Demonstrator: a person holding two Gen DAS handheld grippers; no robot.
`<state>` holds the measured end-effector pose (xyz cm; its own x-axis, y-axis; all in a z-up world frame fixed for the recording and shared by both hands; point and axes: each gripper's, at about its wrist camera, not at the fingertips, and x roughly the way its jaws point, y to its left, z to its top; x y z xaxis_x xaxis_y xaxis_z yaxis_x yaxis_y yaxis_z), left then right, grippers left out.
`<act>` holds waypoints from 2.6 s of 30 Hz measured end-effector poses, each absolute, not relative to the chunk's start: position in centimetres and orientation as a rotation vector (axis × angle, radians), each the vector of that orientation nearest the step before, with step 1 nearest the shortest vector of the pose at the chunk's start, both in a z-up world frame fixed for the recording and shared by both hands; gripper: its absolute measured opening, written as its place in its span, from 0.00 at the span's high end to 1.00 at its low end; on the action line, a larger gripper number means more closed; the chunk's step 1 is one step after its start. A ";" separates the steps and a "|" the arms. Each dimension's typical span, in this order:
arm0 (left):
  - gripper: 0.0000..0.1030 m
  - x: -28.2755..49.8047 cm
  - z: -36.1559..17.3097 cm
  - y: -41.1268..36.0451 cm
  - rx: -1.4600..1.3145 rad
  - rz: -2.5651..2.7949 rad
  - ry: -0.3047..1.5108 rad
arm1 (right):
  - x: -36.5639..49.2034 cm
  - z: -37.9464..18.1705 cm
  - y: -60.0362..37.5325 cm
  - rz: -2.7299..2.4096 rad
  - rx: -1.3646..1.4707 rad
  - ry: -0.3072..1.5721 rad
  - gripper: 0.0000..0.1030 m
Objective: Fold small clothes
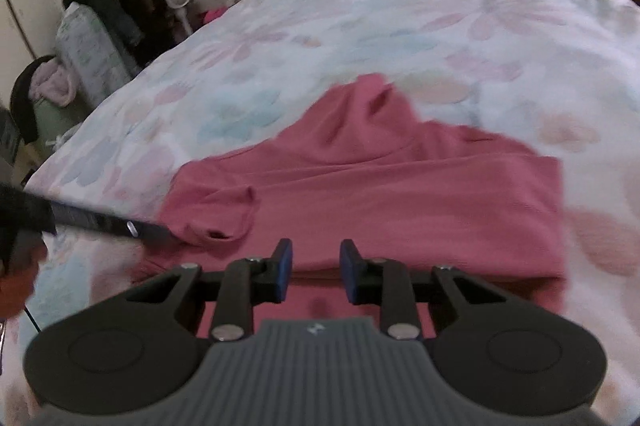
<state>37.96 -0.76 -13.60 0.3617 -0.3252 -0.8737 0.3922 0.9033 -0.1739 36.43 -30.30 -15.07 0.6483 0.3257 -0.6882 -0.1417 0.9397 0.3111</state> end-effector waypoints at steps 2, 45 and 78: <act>0.76 36.9 -13.7 -0.9 0.168 -0.478 1.088 | 36.8 -15.1 -28.9 0.296 0.213 0.833 0.79; 0.57 55.1 -15.1 -9.5 0.033 -0.544 0.967 | 57.5 -16.6 -37.0 0.216 0.307 0.920 0.74; 0.92 38.7 -13.6 -6.8 0.243 -0.797 0.933 | 40.4 -14.6 -36.4 0.593 -0.078 0.930 0.95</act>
